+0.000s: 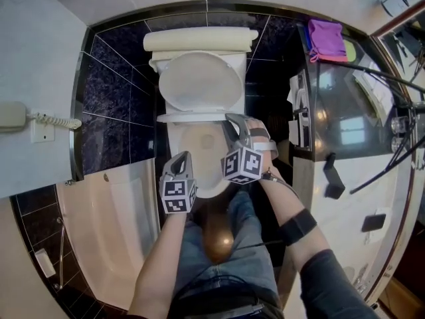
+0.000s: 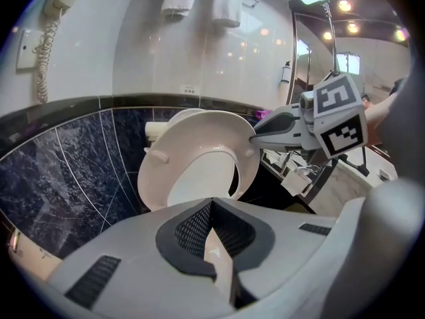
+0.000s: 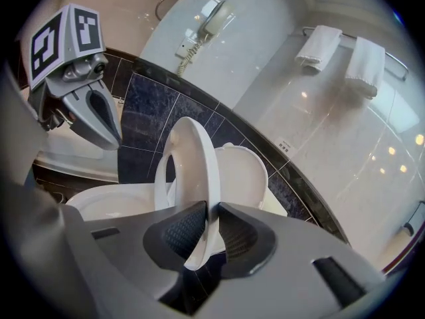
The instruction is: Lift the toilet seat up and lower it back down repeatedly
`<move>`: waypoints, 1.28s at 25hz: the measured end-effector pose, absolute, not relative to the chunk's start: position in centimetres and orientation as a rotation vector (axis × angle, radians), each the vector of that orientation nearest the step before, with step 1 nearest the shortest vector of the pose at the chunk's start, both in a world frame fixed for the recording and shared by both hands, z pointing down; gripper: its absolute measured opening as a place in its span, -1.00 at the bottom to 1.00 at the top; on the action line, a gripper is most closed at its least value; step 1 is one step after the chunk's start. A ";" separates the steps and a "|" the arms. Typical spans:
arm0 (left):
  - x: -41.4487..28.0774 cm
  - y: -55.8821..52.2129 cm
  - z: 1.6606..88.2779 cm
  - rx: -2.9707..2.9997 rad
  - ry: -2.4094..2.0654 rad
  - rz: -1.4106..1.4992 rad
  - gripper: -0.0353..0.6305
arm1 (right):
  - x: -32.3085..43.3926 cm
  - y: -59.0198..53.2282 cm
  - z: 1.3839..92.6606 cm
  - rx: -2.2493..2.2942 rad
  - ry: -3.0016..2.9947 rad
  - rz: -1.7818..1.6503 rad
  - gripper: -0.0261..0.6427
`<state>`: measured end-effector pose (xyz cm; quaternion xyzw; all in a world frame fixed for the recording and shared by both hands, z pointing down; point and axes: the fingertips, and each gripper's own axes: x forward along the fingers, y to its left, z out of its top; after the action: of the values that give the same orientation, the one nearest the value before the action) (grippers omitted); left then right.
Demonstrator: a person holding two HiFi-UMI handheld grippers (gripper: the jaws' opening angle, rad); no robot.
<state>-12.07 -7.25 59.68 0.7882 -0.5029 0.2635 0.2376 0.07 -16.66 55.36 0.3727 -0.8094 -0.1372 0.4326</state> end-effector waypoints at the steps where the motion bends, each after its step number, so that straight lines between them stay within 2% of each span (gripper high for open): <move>1: -12.2 -7.1 59.9 2.161 -1.379 0.722 -0.89 | -0.1 -15.7 55.6 0.921 -2.013 -0.344 -0.67; 14: -13.7 -4.3 61.5 2.191 -1.366 0.709 -0.89 | -1.2 -4.2 60.1 0.782 -1.932 -0.378 -0.65; 27: -14.5 3.7 68.3 2.106 -1.285 0.739 -0.89 | -1.7 4.3 65.7 0.693 -1.865 -0.331 -0.65; 31: -14.3 5.8 70.4 2.093 -1.252 0.742 -0.89 | -1.7 7.1 67.8 0.656 -1.856 -0.296 -0.68; 32: -14.2 6.1 70.8 2.092 -1.243 0.740 -0.89 | -1.6 7.8 68.3 0.651 -1.856 -0.290 -0.77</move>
<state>-14.22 6.10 70.81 0.7859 -0.4671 0.2781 0.2946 -1.65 7.76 68.26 0.2744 -0.7825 -0.1223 0.5454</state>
